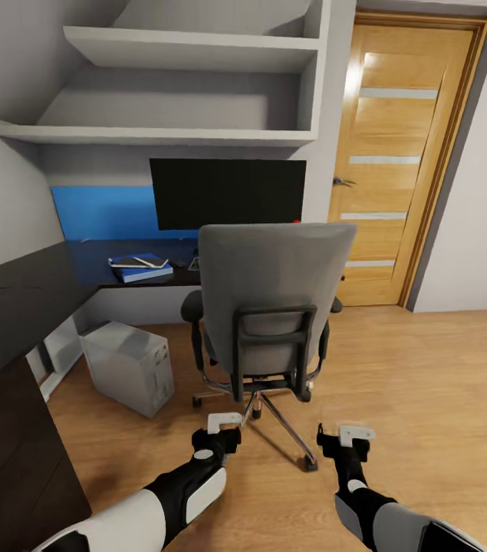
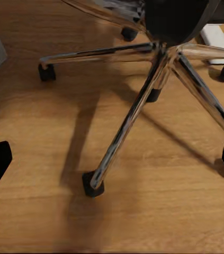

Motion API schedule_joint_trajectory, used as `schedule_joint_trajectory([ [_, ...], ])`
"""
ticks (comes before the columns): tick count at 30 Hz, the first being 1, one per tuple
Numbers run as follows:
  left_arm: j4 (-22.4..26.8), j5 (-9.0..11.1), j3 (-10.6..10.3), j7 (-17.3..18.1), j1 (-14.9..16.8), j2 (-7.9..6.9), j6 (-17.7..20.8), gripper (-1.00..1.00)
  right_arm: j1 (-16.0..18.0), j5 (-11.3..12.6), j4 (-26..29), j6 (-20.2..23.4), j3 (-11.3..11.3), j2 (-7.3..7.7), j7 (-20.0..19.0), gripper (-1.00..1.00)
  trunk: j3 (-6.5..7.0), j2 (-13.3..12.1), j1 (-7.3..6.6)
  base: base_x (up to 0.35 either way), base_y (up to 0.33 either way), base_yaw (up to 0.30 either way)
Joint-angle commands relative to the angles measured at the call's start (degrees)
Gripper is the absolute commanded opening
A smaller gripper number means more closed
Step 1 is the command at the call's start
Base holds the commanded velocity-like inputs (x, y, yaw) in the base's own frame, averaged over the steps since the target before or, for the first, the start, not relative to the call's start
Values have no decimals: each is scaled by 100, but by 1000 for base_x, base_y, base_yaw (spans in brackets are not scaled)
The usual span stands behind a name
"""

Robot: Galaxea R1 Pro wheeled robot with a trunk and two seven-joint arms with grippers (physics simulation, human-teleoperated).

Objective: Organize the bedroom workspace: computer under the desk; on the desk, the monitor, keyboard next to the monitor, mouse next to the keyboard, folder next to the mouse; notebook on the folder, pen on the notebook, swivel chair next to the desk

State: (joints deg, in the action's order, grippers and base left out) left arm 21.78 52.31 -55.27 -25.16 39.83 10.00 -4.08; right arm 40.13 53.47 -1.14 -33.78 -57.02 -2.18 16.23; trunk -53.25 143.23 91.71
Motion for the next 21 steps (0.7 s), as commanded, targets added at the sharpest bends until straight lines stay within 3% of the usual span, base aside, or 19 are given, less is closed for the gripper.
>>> schedule_joint_trajectory([
  [1, -77, 74, -46, -26, 7, 0, -36, 100, -64, -5, -13, -3, -73, 18, 29, 100, 18, 1, -4, -2, 0, 0],
  [2, -149, 87, -50, -27, 7, 0, -37, 100, -126, -4, -14, -4, -73, 41, 29, 100, 36, -36, -24, -1, 0, 0],
  [3, -637, 139, -59, -27, -11, 0, -48, 100, -691, 3, -17, -6, -72, 216, 29, 100, 54, -76, -46, 0, 0, 0],
  [15, -1488, 141, -54, -22, -541, 0, -141, 100, -1039, -2, -20, 29, -82, 253, 20, 100, 269, -558, -310, 0, 0, 0],
  [16, -1618, 149, -49, -28, -864, 0, -589, 100, -1200, -3, -25, 55, -93, 213, 4, 100, 287, -598, -332, 0, 0, 0],
  [21, -1709, 150, -49, -26, -1260, 0, -885, 100, -1514, -3, -25, 62, -89, 185, 2, 100, 377, -798, -442, 0, 0, 0],
])
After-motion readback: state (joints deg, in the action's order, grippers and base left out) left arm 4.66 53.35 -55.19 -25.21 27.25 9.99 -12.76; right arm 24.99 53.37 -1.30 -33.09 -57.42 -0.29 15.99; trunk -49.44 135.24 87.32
